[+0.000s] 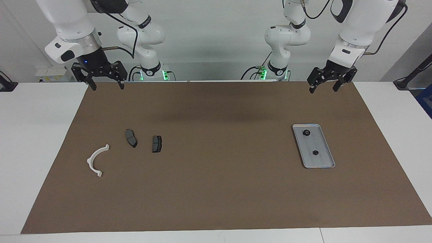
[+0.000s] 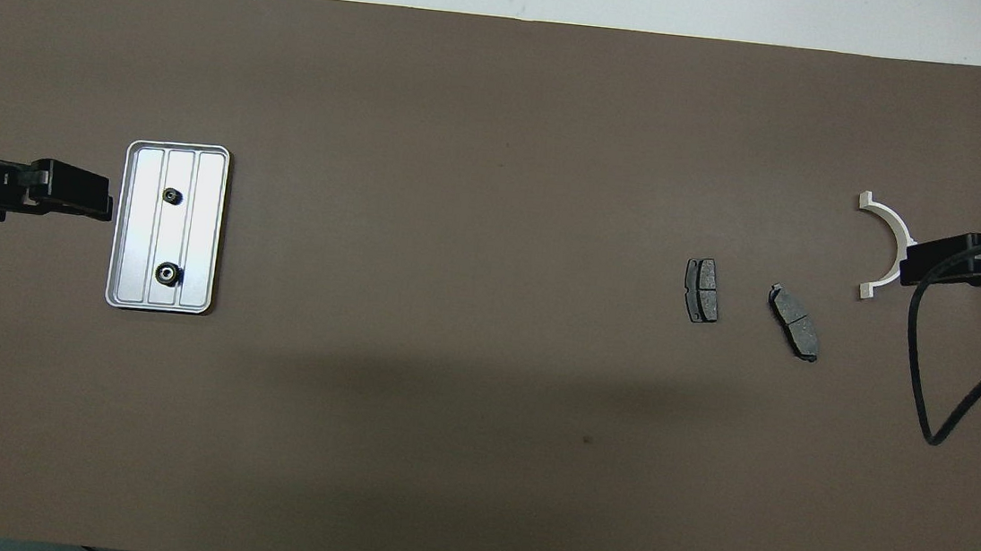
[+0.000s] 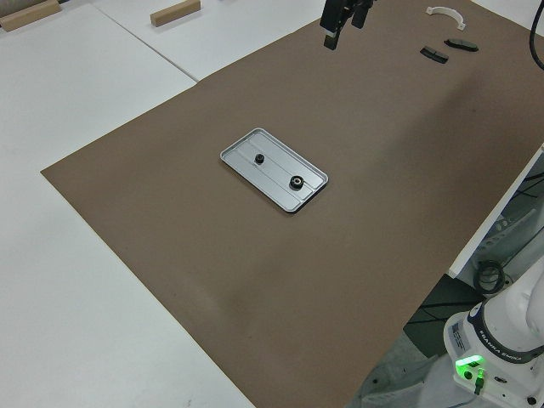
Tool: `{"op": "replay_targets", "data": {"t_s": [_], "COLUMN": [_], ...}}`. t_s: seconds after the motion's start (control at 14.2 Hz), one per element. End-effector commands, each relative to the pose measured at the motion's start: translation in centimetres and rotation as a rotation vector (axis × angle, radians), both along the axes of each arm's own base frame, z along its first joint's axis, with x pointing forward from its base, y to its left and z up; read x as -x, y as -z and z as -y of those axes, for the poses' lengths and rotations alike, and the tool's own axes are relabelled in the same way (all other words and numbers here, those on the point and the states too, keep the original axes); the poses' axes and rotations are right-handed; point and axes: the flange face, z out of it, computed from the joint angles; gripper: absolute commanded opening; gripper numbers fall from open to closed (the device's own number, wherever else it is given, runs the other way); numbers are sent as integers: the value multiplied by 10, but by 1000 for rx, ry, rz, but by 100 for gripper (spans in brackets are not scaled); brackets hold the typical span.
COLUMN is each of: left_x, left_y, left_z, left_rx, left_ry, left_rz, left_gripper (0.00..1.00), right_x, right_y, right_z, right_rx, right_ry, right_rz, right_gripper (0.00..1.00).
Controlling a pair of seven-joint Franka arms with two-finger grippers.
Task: Pick bearing gear from pile to tray
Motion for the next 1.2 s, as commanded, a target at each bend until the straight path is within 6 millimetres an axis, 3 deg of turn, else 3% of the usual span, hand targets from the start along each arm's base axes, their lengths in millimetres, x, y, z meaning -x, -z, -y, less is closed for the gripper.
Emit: {"op": "replay_targets", "data": {"t_s": [0.0, 0.7, 1.13], "left_x": [-5, 1, 2], "left_y": [-5, -1, 0], "left_z": [-8, -33, -32], "left_rx": [10, 7, 9], "left_ry": [-6, -34, -2], "left_rz": [-23, -85, -79], "left_gripper": [100, 100, 100], "right_x": [4, 4, 4], "right_y": [-2, -2, -2], "right_z": [1, 1, 5], "right_rx": [-12, -12, -12], "right_ry": [-16, -16, -11], "right_rz": [11, 14, 13], "right_gripper": [100, 100, 100]}}
